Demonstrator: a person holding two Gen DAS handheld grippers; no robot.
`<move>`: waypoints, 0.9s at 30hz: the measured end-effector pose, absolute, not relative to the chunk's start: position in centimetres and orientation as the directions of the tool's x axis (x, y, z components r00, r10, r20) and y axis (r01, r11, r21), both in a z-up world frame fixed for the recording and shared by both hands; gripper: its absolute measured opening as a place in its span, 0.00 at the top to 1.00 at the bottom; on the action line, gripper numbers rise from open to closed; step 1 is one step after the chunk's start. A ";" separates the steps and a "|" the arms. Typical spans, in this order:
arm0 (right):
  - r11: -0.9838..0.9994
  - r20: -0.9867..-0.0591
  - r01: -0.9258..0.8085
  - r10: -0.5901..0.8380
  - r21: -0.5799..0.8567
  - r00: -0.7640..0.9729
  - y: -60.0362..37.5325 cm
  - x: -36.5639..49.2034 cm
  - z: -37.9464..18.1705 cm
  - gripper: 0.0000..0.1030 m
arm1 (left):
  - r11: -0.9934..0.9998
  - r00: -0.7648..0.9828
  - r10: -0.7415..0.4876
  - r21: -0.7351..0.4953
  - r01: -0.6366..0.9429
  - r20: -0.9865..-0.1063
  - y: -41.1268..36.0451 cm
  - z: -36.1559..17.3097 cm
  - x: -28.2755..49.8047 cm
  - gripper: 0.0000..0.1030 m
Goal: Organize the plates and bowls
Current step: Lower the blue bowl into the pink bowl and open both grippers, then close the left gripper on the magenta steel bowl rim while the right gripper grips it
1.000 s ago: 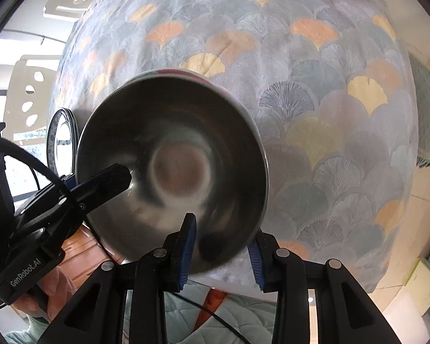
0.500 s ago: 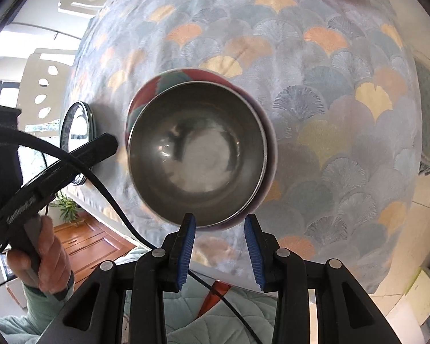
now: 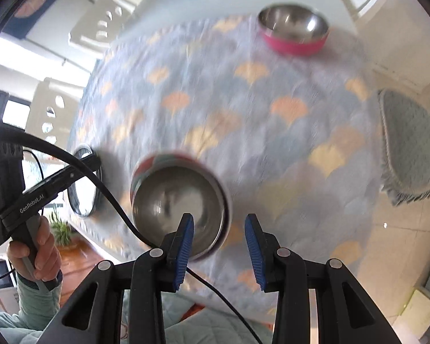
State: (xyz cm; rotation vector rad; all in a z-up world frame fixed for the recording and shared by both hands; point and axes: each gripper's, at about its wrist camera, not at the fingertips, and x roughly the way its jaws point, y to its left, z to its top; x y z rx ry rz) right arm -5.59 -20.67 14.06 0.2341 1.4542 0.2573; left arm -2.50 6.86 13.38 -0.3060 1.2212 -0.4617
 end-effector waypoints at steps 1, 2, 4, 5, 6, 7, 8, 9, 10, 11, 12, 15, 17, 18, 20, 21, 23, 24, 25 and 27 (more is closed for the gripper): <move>0.950 -0.943 -0.026 0.310 0.310 0.119 -21.2 -5.0 14.5 0.62 | 0.869 0.284 -0.495 -0.460 0.183 -0.821 6.7 14.0 -1.9 0.72; 0.951 -0.941 -0.018 0.309 0.309 0.135 -21.7 -4.5 14.9 0.58 | 0.867 0.298 -0.497 -0.460 0.191 -0.815 6.6 14.6 -1.4 0.72; 0.947 -0.935 0.006 0.317 0.323 0.160 -23.1 -3.4 15.2 0.54 | 0.863 0.322 -0.505 -0.460 0.210 -0.801 6.0 15.7 -0.2 0.72; 0.939 -0.927 0.027 0.334 0.344 0.170 -23.7 -2.5 15.2 0.53 | 0.861 0.331 -0.508 -0.460 0.217 -0.795 5.6 16.1 0.4 0.72; 0.930 -0.919 0.045 0.353 0.366 0.175 -24.4 -2.1 15.1 0.53 | 0.859 0.335 -0.511 -0.461 0.221 -0.791 5.2 16.5 0.9 0.72; 0.911 -0.905 0.082 0.386 0.405 0.181 -25.4 -1.4 14.8 0.52 | 0.857 0.336 -0.514 -0.463 0.225 -0.789 4.9 16.7 1.4 0.69; 0.894 -0.893 0.109 0.412 0.435 0.181 -26.2 -0.8 14.6 0.51 | 0.850 0.335 -0.526 -0.472 0.234 -0.782 4.4 17.0 1.9 0.69; 0.868 -0.876 0.145 0.448 0.474 0.182 -26.9 -0.1 14.2 0.51 | 0.841 0.331 -0.540 -0.483 0.243 -0.774 4.1 17.2 2.3 0.69; 0.836 -0.855 0.188 0.485 0.516 0.185 -27.9 0.7 13.5 0.51 | 0.834 0.321 -0.551 -0.493 0.249 -0.770 3.5 17.3 3.0 0.69; 0.820 -0.849 0.223 0.494 0.527 0.190 -28.7 1.3 13.1 0.51 | 0.833 0.316 -0.552 -0.491 0.256 -0.772 3.0 17.3 3.6 0.69; 0.817 -0.852 0.245 0.486 0.523 0.197 -29.3 2.0 12.8 0.51 | 0.836 0.314 -0.545 -0.479 0.266 -0.777 2.5 17.3 4.2 0.69; 0.828 -0.868 0.267 0.447 0.494 0.217 -30.2 4.1 12.3 0.51 | 0.863 0.329 -0.499 -0.427 0.270 -0.801 1.4 17.2 6.3 0.69; 0.841 -0.880 0.271 0.417 0.468 0.226 -31.0 5.7 11.6 0.51 | 0.870 0.337 -0.491 -0.427 0.248 -0.804 1.5 16.9 8.0 0.69; 0.846 -0.886 0.276 0.404 0.456 0.227 -31.3 6.5 11.1 0.51 | 0.875 0.340 -0.482 -0.424 0.235 -0.807 1.6 16.6 8.8 0.68; 0.848 -0.891 0.286 0.394 0.447 0.224 -32.1 7.9 10.1 0.51 | 0.881 0.337 -0.471 -0.417 0.222 -0.815 1.7 15.9 10.4 0.67; 0.845 -0.890 0.290 0.398 0.450 0.222 -32.5 8.8 9.5 0.51 | 0.879 0.327 -0.473 -0.416 0.232 -0.818 1.3 15.5 11.4 0.67; 0.842 -0.892 0.302 0.393 0.447 0.225 -33.1 10.1 8.7 0.51 | 0.873 0.318 -0.481 -0.411 0.264 -0.817 0.3 15.2 12.8 0.66; 0.838 -0.893 0.317 0.386 0.444 0.231 -33.4 10.7 8.3 0.51 | 0.865 0.312 -0.492 -0.417 0.278 -0.813 -0.3 14.9 13.6 0.59; 0.830 -0.890 0.331 0.386 0.449 0.242 -33.8 11.2 8.0 0.51 | 0.855 0.302 -0.509 -0.435 0.282 -0.806 -1.0 14.4 14.6 0.53; 0.805 -0.879 0.359 0.399 0.473 0.263 -34.4 12.2 7.3 0.51 | 0.834 0.276 -0.547 -0.484 0.266 -0.791 -2.4 12.9 16.6 0.40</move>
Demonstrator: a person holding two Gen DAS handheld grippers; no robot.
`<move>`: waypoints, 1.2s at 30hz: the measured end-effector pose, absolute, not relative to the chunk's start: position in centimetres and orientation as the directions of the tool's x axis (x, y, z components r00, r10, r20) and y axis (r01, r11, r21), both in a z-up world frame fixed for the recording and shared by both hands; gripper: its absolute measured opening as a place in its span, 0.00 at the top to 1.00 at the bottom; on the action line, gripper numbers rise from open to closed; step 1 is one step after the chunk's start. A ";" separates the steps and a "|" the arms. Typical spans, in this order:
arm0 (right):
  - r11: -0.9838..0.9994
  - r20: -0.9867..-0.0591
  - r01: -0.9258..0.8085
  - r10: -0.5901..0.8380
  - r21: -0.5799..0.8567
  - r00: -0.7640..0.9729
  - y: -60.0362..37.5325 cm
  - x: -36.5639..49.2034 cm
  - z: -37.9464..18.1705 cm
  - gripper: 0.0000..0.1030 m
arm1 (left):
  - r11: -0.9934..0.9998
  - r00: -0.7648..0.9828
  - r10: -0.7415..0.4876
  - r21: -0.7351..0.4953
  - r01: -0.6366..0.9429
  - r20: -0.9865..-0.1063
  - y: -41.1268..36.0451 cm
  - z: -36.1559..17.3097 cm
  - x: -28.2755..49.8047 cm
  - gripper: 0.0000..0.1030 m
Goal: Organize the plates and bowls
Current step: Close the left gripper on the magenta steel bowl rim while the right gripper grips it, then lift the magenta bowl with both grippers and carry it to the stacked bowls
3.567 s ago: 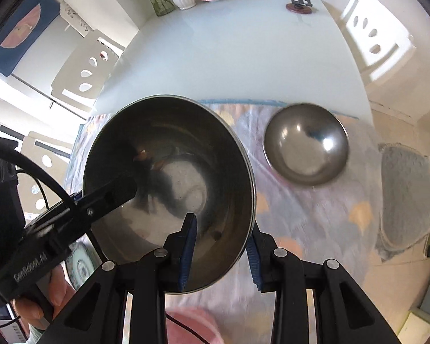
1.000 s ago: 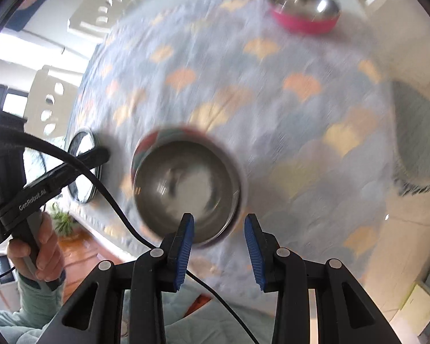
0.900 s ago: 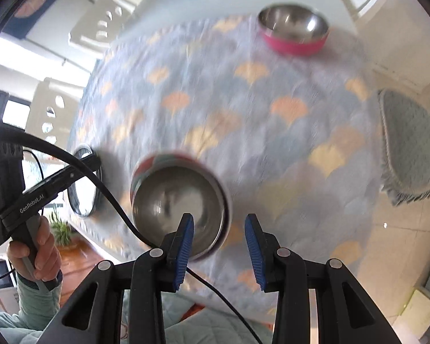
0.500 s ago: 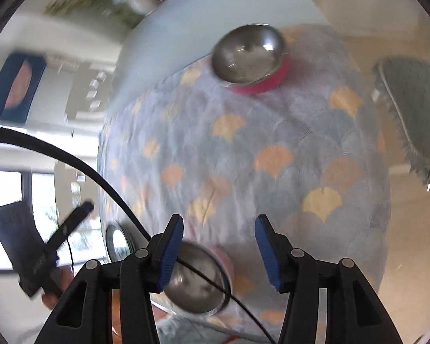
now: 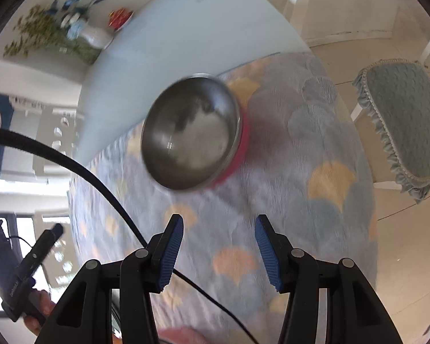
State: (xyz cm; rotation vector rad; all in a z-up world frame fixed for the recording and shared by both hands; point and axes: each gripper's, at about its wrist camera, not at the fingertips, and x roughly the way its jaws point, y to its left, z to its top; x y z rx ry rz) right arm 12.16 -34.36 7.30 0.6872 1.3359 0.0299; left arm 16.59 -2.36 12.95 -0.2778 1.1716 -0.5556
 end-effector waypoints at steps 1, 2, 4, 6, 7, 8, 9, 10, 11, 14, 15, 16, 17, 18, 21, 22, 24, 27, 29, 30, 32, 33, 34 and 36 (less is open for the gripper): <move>0.794 -0.873 0.368 0.407 0.484 0.269 -34.6 12.5 7.1 0.51 | 0.815 0.256 -0.577 -0.524 0.247 -0.776 -3.0 12.0 17.8 0.39; 0.774 -0.861 0.381 0.426 0.506 0.279 -34.9 13.0 6.7 0.51 | 0.793 0.230 -0.609 -0.571 0.213 -0.759 -3.5 10.9 18.9 0.39; 0.759 -0.854 0.394 0.433 0.518 0.288 -35.3 14.0 6.1 0.49 | 0.741 0.176 -0.672 -0.655 0.149 -0.720 -4.7 8.6 21.1 0.39; 0.755 -0.858 0.411 0.424 0.511 0.290 -35.5 15.1 5.5 0.49 | 0.733 0.154 -0.680 -0.669 0.124 -0.716 -6.0 7.0 22.4 0.40; 0.750 -0.857 0.416 0.425 0.514 0.293 -35.6 15.6 5.2 0.49 | 0.741 0.142 -0.672 -0.660 0.125 -0.727 -7.0 6.2 23.1 0.41; 0.746 -0.854 0.418 0.428 0.518 0.296 -35.7 16.1 5.0 0.49 | 0.744 0.132 -0.668 -0.656 0.128 -0.732 -7.8 5.7 23.6 0.41; 0.749 -0.857 0.419 0.422 0.513 0.296 -35.6 16.5 4.7 0.49 | 0.742 0.122 -0.670 -0.657 0.131 -0.732 -8.5 5.2 24.0 0.41; 0.760 -0.867 0.420 0.403 0.496 0.293 -35.5 17.0 4.4 0.49 | 0.738 0.111 -0.675 -0.662 0.134 -0.730 -9.3 4.6 24.4 0.46; 0.770 -0.875 0.420 0.388 0.480 0.289 -35.4 17.2 4.2 0.49 | 0.730 0.089 -0.682 -0.669 0.138 -0.726 -10.1 3.9 24.7 0.51; 0.793 -0.889 0.409 0.362 0.452 0.280 -35.1 17.8 3.4 0.49 | 0.752 0.035 -0.651 -0.639 0.162 -0.758 -12.2 2.2 25.2 0.73; 0.801 -0.894 0.407 0.350 0.440 0.278 -35.0 17.9 3.1 0.49 | 0.756 0.030 -0.646 -0.634 0.166 -0.763 -12.5 1.8 25.2 0.75; 0.809 -0.900 0.405 0.336 0.426 0.277 -35.0 18.0 2.9 0.51 | 0.746 0.020 -0.657 -0.645 0.166 -0.754 -12.9 1.3 25.2 0.77; 0.813 -0.902 0.403 0.328 0.421 0.279 -34.9 18.1 2.8 0.57 | 0.735 0.014 -0.669 -0.658 0.164 -0.743 -13.0 1.1 25.1 0.78; 0.816 -0.904 0.400 0.324 0.416 0.279 -34.8 18.0 2.7 0.60 | 0.730 0.013 -0.674 -0.664 0.164 -0.738 -13.2 0.9 25.0 0.79; 0.830 -0.920 0.412 0.283 0.377 0.272 -34.7 18.0 2.4 0.67 | 0.734 0.009 -0.669 -0.659 0.165 -0.743 -13.7 0.2 24.9 0.79; 0.831 -0.922 0.414 0.277 0.372 0.271 -34.6 18.1 2.2 0.68 | 0.732 0.004 -0.672 -0.663 0.159 -0.741 -13.7 0.0 25.0 0.79; 0.840 -0.922 0.397 0.278 0.370 0.271 -34.1 18.3 2.2 0.72 | 0.720 -0.008 -0.684 -0.677 0.153 -0.729 -13.9 -0.1 24.9 0.80; 0.861 -0.931 0.377 0.253 0.341 0.264 -33.4 18.4 2.8 0.73 | 0.744 0.006 -0.649 -0.634 0.212 -0.760 -14.4 0.9 24.4 0.81; 0.869 -0.934 0.369 0.242 0.330 0.265 -33.4 18.3 3.7 0.73 | 0.741 0.016 -0.650 -0.630 0.233 -0.760 -14.6 2.0 24.1 0.81; 0.871 -0.932 0.364 0.241 0.331 0.271 -33.6 18.2 4.2 0.73 | 0.736 0.021 -0.656 -0.633 0.239 -0.754 -14.6 2.5 23.9 0.81; 0.879 -0.929 0.345 0.238 0.330 0.284 -33.8 18.2 5.5 0.73 | 0.731 0.035 -0.662 -0.635 0.248 -0.749 -14.5 3.9 23.4 0.80; 0.884 -0.928 0.333 0.238 0.329 0.285 -33.7 18.1 6.3 0.73 | 0.732 0.044 -0.662 -0.633 0.252 -0.748 -14.4 4.6 23.2 0.81; 0.889 -0.928 0.320 0.238 0.328 0.288 -33.5 17.9 7.2 0.73 | 0.732 0.056 -0.663 -0.630 0.260 -0.747 -14.3 5.4 22.8 0.80; 0.895 -0.925 0.300 0.240 0.329 0.296 -33.1 17.5 8.5 0.72 | 0.731 0.084 -0.664 -0.622 0.279 -0.743 -13.9 7.2 21.9 0.80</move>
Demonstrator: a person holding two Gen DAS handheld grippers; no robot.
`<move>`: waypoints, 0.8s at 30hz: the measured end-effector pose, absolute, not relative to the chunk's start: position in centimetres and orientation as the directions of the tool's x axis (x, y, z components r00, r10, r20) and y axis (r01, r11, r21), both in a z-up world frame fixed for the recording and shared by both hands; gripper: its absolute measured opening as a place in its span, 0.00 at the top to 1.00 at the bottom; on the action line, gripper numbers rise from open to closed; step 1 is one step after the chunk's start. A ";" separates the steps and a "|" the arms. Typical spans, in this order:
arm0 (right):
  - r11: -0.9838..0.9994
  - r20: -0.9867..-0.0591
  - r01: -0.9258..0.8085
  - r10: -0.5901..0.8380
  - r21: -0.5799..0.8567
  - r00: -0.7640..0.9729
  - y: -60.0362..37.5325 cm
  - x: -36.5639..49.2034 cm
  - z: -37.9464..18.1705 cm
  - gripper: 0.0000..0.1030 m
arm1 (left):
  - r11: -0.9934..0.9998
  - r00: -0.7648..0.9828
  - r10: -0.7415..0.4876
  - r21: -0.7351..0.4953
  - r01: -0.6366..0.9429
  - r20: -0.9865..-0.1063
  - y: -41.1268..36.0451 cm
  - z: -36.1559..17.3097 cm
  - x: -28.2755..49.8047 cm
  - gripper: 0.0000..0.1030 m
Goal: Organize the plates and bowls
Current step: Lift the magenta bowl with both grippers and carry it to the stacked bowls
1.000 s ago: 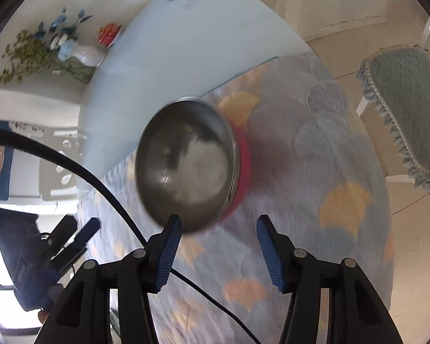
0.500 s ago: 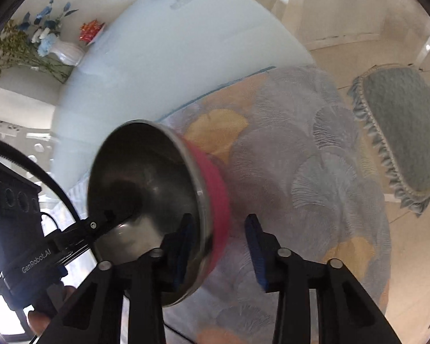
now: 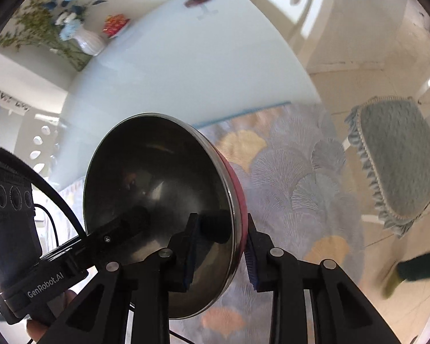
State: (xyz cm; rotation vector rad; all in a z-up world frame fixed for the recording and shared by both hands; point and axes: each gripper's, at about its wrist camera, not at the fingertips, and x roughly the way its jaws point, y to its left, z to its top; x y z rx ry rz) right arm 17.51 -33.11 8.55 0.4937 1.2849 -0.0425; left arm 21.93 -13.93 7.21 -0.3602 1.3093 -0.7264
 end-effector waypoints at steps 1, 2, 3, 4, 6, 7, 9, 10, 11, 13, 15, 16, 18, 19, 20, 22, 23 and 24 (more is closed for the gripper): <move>0.898 -0.922 0.288 0.244 0.331 0.301 -33.0 17.1 9.5 0.72 | 0.731 0.091 -0.666 -0.622 0.280 -0.741 -13.8 7.7 21.7 0.80; 0.899 -0.920 0.282 0.246 0.334 0.303 -32.9 17.0 10.0 0.72 | 0.728 0.097 -0.670 -0.625 0.281 -0.736 -13.6 8.4 21.3 0.80; 0.899 -0.919 0.278 0.250 0.337 0.305 -32.8 16.8 10.6 0.72 | 0.726 0.102 -0.673 -0.628 0.280 -0.733 -13.5 8.9 21.1 0.80; 0.898 -0.917 0.276 0.256 0.343 0.306 -32.7 16.5 11.1 0.72 | 0.725 0.113 -0.676 -0.630 0.278 -0.728 -13.1 9.6 20.7 0.80; 0.895 -0.911 0.267 0.272 0.358 0.311 -32.3 15.9 12.2 0.71 | 0.723 0.126 -0.680 -0.632 0.278 -0.722 -12.6 10.6 20.1 0.80; 0.894 -0.909 0.262 0.277 0.363 0.313 -32.2 15.6 12.6 0.71 | 0.723 0.134 -0.682 -0.634 0.276 -0.719 -12.2 11.2 19.7 0.80; 0.894 -0.902 0.248 0.286 0.373 0.324 -31.6 14.8 14.0 0.71 | 0.721 0.149 -0.685 -0.635 0.277 -0.713 -11.7 12.3 19.0 0.80; 0.895 -0.900 0.241 0.289 0.375 0.328 -31.4 14.5 14.5 0.71 | 0.724 0.163 -0.683 -0.629 0.285 -0.712 -11.3 13.2 18.4 0.80; 0.898 -0.897 0.227 0.291 0.376 0.334 -31.2 14.1 15.2 0.71 | 0.727 0.175 -0.681 -0.625 0.285 -0.711 -11.1 13.7 18.1 0.80; 0.905 -0.891 0.199 0.295 0.377 0.345 -30.6 13.5 16.5 0.71 | 0.730 0.206 -0.679 -0.621 0.284 -0.704 -10.4 15.0 17.1 0.80; 0.911 -0.887 0.175 0.294 0.373 0.355 -30.1 12.9 17.7 0.71 | 0.738 0.234 -0.672 -0.611 0.287 -0.703 -9.9 16.2 16.0 0.80; 0.915 -0.884 0.161 0.293 0.370 0.363 -29.7 12.6 18.3 0.71 | 0.741 0.245 -0.670 -0.607 0.287 -0.701 -9.7 16.7 15.6 0.80; 0.921 -0.879 0.141 0.289 0.364 0.379 -29.3 12.1 19.3 0.71 | 0.742 0.272 -0.669 -0.606 0.285 -0.691 -9.2 17.6 14.8 0.80; 0.920 -0.875 0.139 0.289 0.366 0.389 -29.1 11.8 19.7 0.71 | 0.743 0.281 -0.669 -0.606 0.284 -0.688 -9.0 18.0 14.4 0.80; 0.915 -0.868 0.145 0.293 0.376 0.401 -29.1 11.5 20.0 0.71 | 0.746 0.296 -0.666 -0.604 0.280 -0.685 -8.7 18.4 14.0 0.80; 0.908 -0.857 0.144 0.306 0.394 0.414 -28.8 10.9 20.7 0.71 | 0.758 0.323 -0.652 -0.591 0.275 -0.686 -8.3 19.0 13.2 0.80; 0.905 -0.851 0.138 0.315 0.403 0.420 -28.5 10.4 21.0 0.71 | 0.761 0.332 -0.649 -0.590 0.271 -0.685 -8.1 19.2 13.0 0.80; 0.905 -0.850 0.133 0.317 0.404 0.421 -28.2 10.2 21.1 0.71 | 0.760 0.338 -0.650 -0.593 0.266 -0.681 -7.8 19.5 12.6 0.80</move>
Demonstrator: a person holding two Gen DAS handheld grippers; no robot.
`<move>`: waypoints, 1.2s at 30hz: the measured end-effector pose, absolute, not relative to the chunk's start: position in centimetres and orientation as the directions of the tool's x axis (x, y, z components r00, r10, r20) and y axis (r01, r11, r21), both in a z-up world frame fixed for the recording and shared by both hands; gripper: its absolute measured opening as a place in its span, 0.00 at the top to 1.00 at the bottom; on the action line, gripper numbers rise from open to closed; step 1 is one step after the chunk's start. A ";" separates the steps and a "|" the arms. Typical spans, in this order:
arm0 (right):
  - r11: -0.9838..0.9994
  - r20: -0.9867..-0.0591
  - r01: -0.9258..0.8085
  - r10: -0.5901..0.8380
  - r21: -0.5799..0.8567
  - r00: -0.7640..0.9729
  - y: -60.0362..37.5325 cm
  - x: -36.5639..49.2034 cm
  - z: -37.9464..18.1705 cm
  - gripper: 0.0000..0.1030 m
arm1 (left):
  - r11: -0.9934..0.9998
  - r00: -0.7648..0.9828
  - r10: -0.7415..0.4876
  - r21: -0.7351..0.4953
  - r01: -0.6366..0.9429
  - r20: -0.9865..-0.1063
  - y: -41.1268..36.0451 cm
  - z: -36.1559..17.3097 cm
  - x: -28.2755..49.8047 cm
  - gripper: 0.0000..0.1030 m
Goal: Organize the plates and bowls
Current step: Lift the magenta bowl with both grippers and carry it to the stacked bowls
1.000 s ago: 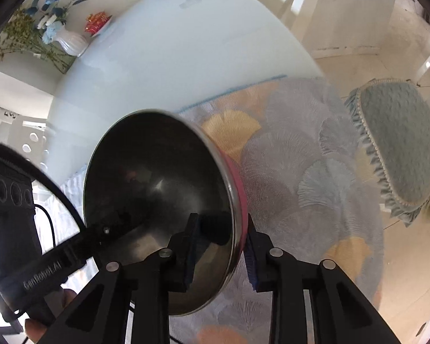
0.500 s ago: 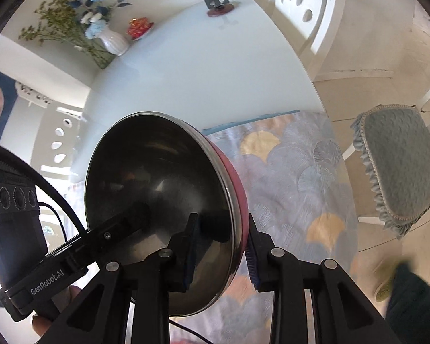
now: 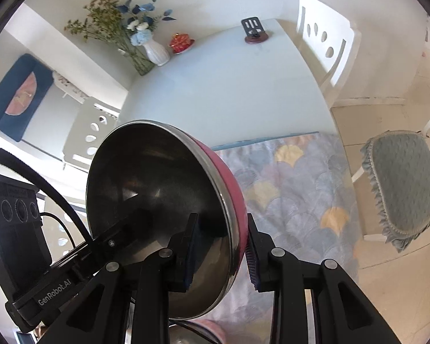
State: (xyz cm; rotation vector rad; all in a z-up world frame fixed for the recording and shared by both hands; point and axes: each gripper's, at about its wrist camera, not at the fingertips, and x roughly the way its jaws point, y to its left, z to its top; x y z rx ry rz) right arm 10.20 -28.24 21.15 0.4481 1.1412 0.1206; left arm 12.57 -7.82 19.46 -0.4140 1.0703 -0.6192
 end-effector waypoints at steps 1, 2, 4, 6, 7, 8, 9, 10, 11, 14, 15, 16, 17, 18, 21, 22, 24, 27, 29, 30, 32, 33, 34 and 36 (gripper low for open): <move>0.908 -0.850 0.125 0.317 0.400 0.420 -28.0 9.9 21.3 0.71 | 0.756 0.340 -0.654 -0.599 0.263 -0.676 -7.5 19.7 12.2 0.80; 0.911 -0.852 0.117 0.316 0.395 0.418 -27.7 9.5 21.5 0.71 | 0.754 0.340 -0.656 -0.602 0.263 -0.673 -7.4 19.8 12.0 0.80; 0.914 -0.854 0.112 0.314 0.391 0.415 -27.4 8.7 21.7 0.71 | 0.751 0.340 -0.660 -0.603 0.270 -0.670 -7.3 20.0 11.5 0.80; 0.914 -0.855 0.117 0.311 0.389 0.415 -27.3 7.8 21.8 0.71 | 0.748 0.340 -0.663 -0.604 0.275 -0.667 -7.4 20.2 10.8 0.80; 0.912 -0.855 0.125 0.310 0.391 0.416 -27.4 7.3 21.8 0.71 | 0.746 0.338 -0.666 -0.605 0.279 -0.665 -7.5 20.3 10.4 0.80; 0.904 -0.852 0.145 0.311 0.402 0.421 -27.6 6.7 21.7 0.71 | 0.745 0.337 -0.667 -0.606 0.280 -0.664 -7.6 20.3 9.9 0.80; 0.896 -0.851 0.164 0.314 0.412 0.421 -27.7 6.0 21.6 0.71 | 0.745 0.336 -0.666 -0.605 0.280 -0.666 -7.7 20.3 9.6 0.80; 0.892 -0.851 0.177 0.314 0.416 0.421 -27.7 5.4 21.4 0.71 | 0.746 0.331 -0.666 -0.603 0.284 -0.669 -7.9 20.2 9.1 0.80; 0.887 -0.851 0.190 0.312 0.420 0.421 -27.8 4.6 21.2 0.71 | 0.745 0.326 -0.667 -0.601 0.289 -0.670 -8.1 20.1 8.7 0.80; 0.876 -0.853 0.222 0.311 0.428 0.419 -27.8 2.4 20.7 0.71 | 0.740 0.307 -0.672 -0.601 0.302 -0.674 -8.4 20.0 7.5 0.80; 0.871 -0.853 0.231 0.314 0.433 0.417 -27.9 1.8 20.5 0.71 | 0.738 0.301 -0.674 -0.601 0.308 -0.674 -8.5 20.0 7.0 0.80; 0.865 -0.852 0.240 0.318 0.440 0.416 -27.9 1.1 20.3 0.71 | 0.736 0.296 -0.676 -0.598 0.316 -0.675 -8.7 20.0 6.5 0.80; 0.858 -0.851 0.252 0.323 0.448 0.414 -28.0 0.3 20.1 0.71 | 0.736 0.294 -0.675 -0.592 0.327 -0.677 -8.8 19.9 5.8 0.80; 0.850 -0.849 0.262 0.330 0.457 0.412 -28.0 -0.4 20.0 0.71 | 0.739 0.295 -0.672 -0.583 0.338 -0.680 -8.9 19.9 5.1 0.80; 0.839 -0.849 0.279 0.338 0.468 0.406 -28.0 -2.1 19.4 0.71 | 0.747 0.300 -0.660 -0.559 0.360 -0.689 -9.0 19.7 3.2 0.80; 0.844 -0.853 0.277 0.332 0.460 0.402 -27.9 -2.6 19.4 0.71 | 0.749 0.299 -0.657 -0.553 0.365 -0.692 -9.0 19.5 2.6 0.80; 0.866 -0.866 0.261 0.307 0.426 0.395 -27.5 -3.4 19.4 0.71 | 0.749 0.292 -0.655 -0.545 0.377 -0.697 -8.9 19.0 1.4 0.80; 0.894 -0.885 0.233 0.283 0.383 0.370 -26.7 -4.6 19.1 0.71 | 0.752 0.311 -0.654 -0.543 0.374 -0.690 -8.6 18.4 0.0 0.80; 0.904 -0.894 0.218 0.280 0.369 0.351 -26.0 -5.4 18.6 0.70 | 0.762 0.323 -0.641 -0.529 0.375 -0.696 -8.3 18.2 -1.0 0.80; 0.907 -0.894 0.209 0.281 0.367 0.348 -25.8 -5.7 18.3 0.70 | 0.773 0.329 -0.627 -0.511 0.376 -0.706 -8.1 18.1 -1.6 0.80; 0.911 -0.896 0.181 0.299 0.370 0.327 -25.0 -6.5 17.6 0.70 | 0.787 0.335 -0.608 -0.490 0.375 -0.720 -7.4 17.8 -2.4 0.80; 0.911 -0.897 0.171 0.310 0.375 0.315 -24.7 -6.8 17.3 0.70 | 0.796 0.337 -0.595 -0.479 0.369 -0.730 -6.8 17.5 -3.3 0.80; 0.911 -0.898 0.156 0.325 0.381 0.297 -24.1 -7.2 16.8 0.70 | 0.802 0.336 -0.588 -0.475 0.361 -0.736 -6.2 17.3 -3.9 0.80; 0.914 -0.902 0.127 0.344 0.386 0.262 -23.1 -7.9 16.0 0.70 | 0.814 0.330 -0.574 -0.475 0.336 -0.749 -4.9 16.5 -5.1 0.80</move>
